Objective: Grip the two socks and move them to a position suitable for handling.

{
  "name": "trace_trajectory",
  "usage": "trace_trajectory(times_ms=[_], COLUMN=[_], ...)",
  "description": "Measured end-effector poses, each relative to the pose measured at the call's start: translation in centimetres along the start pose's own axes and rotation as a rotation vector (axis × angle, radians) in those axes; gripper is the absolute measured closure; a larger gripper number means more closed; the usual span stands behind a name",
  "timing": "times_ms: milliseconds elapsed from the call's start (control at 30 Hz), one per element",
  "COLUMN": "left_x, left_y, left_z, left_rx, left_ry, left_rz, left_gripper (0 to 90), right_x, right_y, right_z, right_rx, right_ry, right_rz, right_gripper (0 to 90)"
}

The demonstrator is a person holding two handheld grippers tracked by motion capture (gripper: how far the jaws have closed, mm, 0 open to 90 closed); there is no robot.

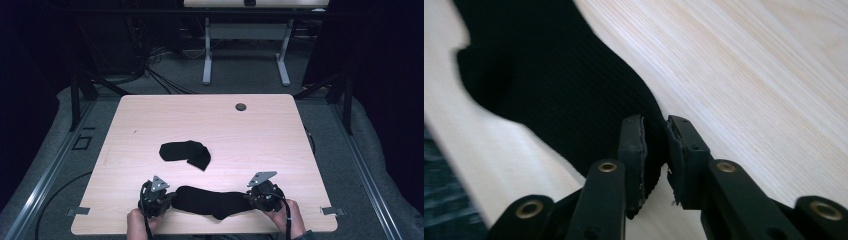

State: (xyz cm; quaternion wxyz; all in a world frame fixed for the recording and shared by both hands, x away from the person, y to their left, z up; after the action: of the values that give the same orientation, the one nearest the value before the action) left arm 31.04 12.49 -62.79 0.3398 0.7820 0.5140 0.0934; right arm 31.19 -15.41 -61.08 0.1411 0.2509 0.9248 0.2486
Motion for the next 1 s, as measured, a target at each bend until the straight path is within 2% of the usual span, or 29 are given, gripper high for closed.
trace_trajectory(times_ms=[33, 100, 133, 200, 233, 267, 333, 400, 433, 467, 500, 533, 567, 667, 700, 733, 767, 800, 867, 900, 933, 1000], left_x=[-0.1, 0.0, 0.1, 0.2, 0.3, 0.5, 0.7, 0.8, 0.8, 0.8, 0.7, 0.7, 0.6, 0.6, 0.5, 0.5, 0.5, 0.3, 0.1, 0.0, -0.2, -0.2], left_y=[-0.2, -0.2, -0.1, 0.1, 0.7, 1.0, 1.6, 2.0, 2.0, 2.1, 2.1, 2.1, 1.9, 1.6, 1.2, 1.2, 1.2, 1.0, 1.0, 0.9, 0.7, 0.7], left_z=[0.1, 0.0, -0.2, -0.5, -1.2, -1.5, -1.6, -1.0, -1.0, -0.6, 0.3, 0.3, 1.1, 1.7, 1.9, 1.8, 1.8, 1.6, 1.6, 1.6, 1.5, 1.5], left_rx=[0.002, -0.001, -0.006, -0.023, -0.081, -0.101, -0.119, -0.103, -0.103, -0.093, -0.069, -0.069, -0.045, -0.033, -0.032, -0.039, -0.039, -0.033, -0.034, -0.032, -0.038, -0.038], left_ry=[-0.001, -0.007, 0.003, 0.004, 0.02, 0.049, 0.048, 0.049, 0.049, 0.045, 0.042, 0.042, 0.049, 0.045, 0.025, 0.016, 0.016, -0.008, -0.015, -0.024, -0.027, -0.027], left_rz=[-0.002, 0.0, -0.006, -0.011, -0.003, -0.004, -0.01, -0.01, -0.01, -0.016, -0.011, -0.011, -0.004, -0.002, 0.004, 0.006, 0.006, 0.02, 0.021, 0.033, 0.039, 0.035], left_gripper=[87.4, 86.0, 83.3, 71.8, 64.0, 56.7, 46.0, 38.1, 35.3, 35.3, 33.8, 32.8, 31.4, 32.0, 41.2, 44.2, 50.9, 57.5, 65.1, 65.1, 71.3, 74.1], right_x=[-0.2, -0.3, -0.3, -0.6, -0.9, -1.1, -1.1, -0.5, -0.5, 0.0, 0.8, 1.1, 1.4, 1.7, 1.9, 1.8, 1.8, 1.8, 1.6, 1.6, 1.5, 1.5], right_y=[-0.3, -0.5, -0.5, -0.3, -0.3, -0.1, 0.2, 0.3, 0.3, 0.4, 0.4, 0.3, 0.2, 0.0, -0.1, -0.1, -0.1, -0.1, -0.3, -0.3, -0.4, -0.4], right_z=[0.6, 0.9, 0.8, -0.1, -0.7, -1.2, -2.0, -1.9, -1.9, -1.5, -0.6, -0.2, 0.3, 1.1, 1.5, 1.6, 1.6, 1.6, 1.6, 1.6, 1.6, 1.7], right_rx=[0.015, 0.015, 0.0, -0.042, -0.057, -0.084, -0.119, -0.106, -0.106, -0.1, -0.071, -0.056, -0.043, -0.034, -0.029, -0.033, -0.033, -0.042, -0.037, -0.037, -0.037, -0.054], right_ry=[-0.021, -0.029, -0.033, -0.045, -0.057, -0.081, -0.086, -0.054, -0.054, -0.048, -0.029, -0.024, -0.018, -0.006, -0.003, -0.007, -0.007, 0.0, 0.001, 0.001, 0.005, 0.018], right_rz=[0.0, 0.01, 0.025, 0.058, 0.07, 0.091, 0.12, 0.116, 0.116, 0.113, 0.096, 0.084, 0.08, 0.08, 0.076, 0.073, 0.073, 0.072, 0.064, 0.064, 0.058, 0.064], right_gripper=[71.6, 60.4, 58.9, 53.9, 55.1, 55.7, 55.8, 57.6, 57.6, 59.9, 66.1, 67.5, 68.6, 69.2, 70.9, 72.2, 72.2, 74.2, 75.7, 75.7, 77.7, 78.9])
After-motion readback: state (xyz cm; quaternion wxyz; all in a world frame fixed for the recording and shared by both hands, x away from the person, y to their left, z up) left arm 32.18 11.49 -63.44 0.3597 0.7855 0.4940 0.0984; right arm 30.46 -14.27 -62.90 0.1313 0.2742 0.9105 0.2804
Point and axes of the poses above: each handheld gripper's, and its own axes: z roughly forward along the jaws, y roughly out of its top, x roughly to its left, the point moved 8 cm from there along z, roughly forward along the jaws, and after that the axes turned 11 degrees about -z, right-handed, at the moved point
